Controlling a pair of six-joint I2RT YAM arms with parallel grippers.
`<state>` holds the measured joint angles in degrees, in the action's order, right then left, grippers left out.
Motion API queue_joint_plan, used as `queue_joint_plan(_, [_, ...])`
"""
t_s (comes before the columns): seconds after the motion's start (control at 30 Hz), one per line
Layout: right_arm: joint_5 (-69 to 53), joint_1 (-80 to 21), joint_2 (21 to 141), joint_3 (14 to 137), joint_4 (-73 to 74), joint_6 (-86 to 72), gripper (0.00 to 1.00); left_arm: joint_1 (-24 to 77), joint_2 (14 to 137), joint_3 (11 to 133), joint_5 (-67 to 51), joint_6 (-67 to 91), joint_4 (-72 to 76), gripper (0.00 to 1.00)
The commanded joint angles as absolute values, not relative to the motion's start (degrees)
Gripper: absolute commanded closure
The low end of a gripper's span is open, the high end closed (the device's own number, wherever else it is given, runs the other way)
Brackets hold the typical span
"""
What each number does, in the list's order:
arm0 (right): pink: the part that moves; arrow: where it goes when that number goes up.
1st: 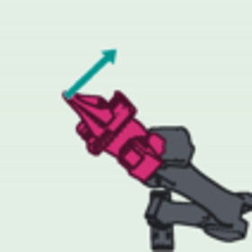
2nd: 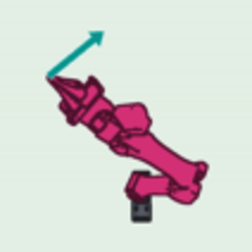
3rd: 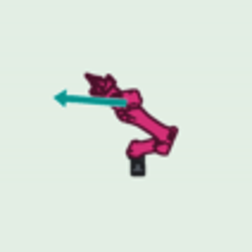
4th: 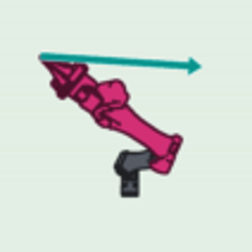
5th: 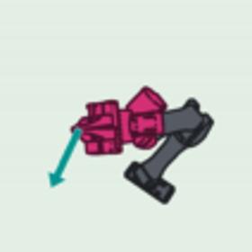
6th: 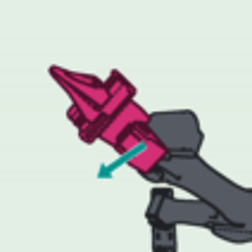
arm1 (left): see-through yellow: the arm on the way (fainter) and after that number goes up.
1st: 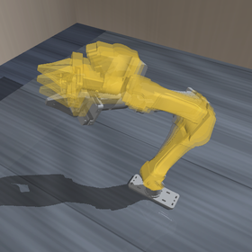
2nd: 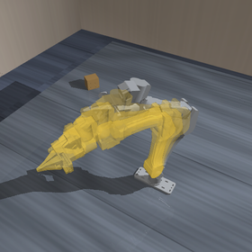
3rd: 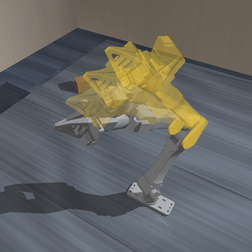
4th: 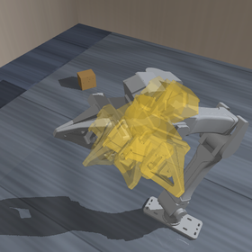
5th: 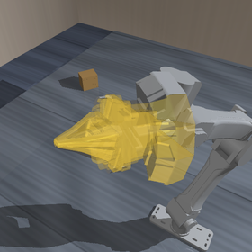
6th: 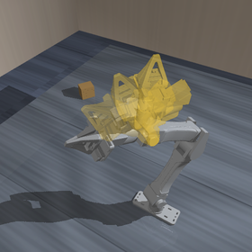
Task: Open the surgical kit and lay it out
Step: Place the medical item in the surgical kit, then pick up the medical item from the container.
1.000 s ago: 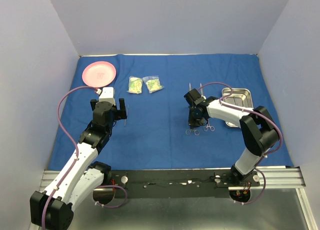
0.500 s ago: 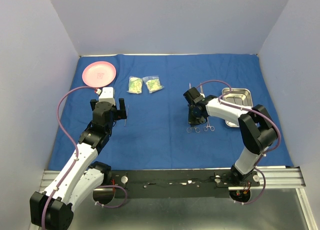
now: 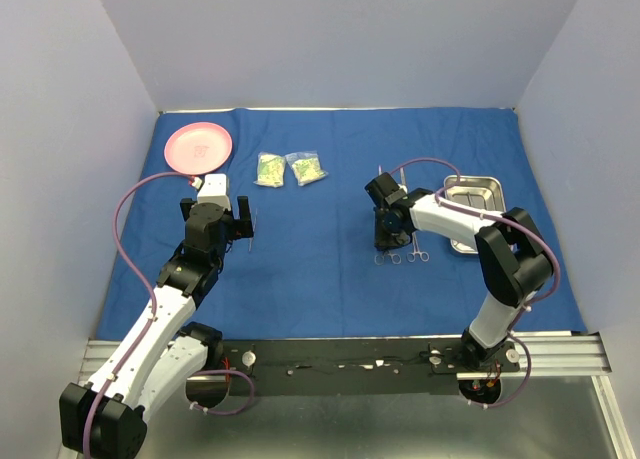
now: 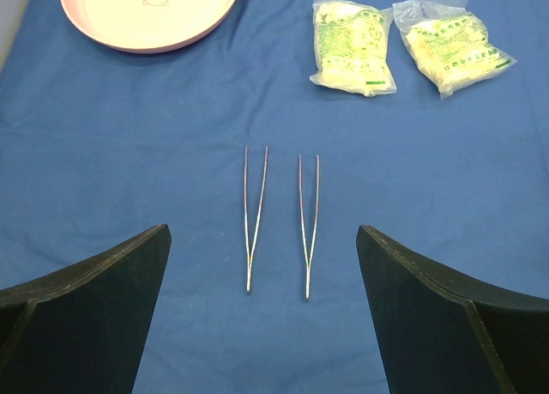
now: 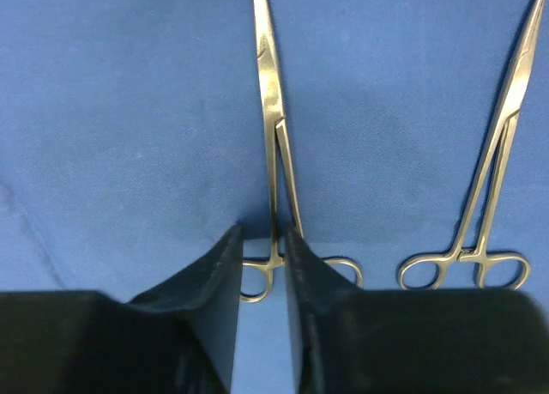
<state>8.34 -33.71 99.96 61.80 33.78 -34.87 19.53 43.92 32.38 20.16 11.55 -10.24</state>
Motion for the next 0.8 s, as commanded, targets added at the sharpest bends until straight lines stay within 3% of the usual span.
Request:
queue_joint_plan(0.0, [10.11,-33.93,97.74,66.60,35.94,-34.02,0.58,19.69,43.15,32.43,19.34,11.34,-8.79,0.02])
queue_joint_plan(0.27, [15.20,-32.79,89.48,74.61,41.57,-26.03,0.45,19.69,43.42,32.43,19.25,11.34,-8.79,0.02])
queue_joint_plan(0.43, [16.26,-26.38,85.61,74.54,42.89,-20.84,0.45,19.69,43.33,32.43,19.16,11.34,-8.79,0.02])
queue_joint_plan(0.77, [12.57,-4.25,81.04,63.99,39.64,-16.70,0.48,19.69,42.80,32.26,18.81,11.34,-8.44,0.02])
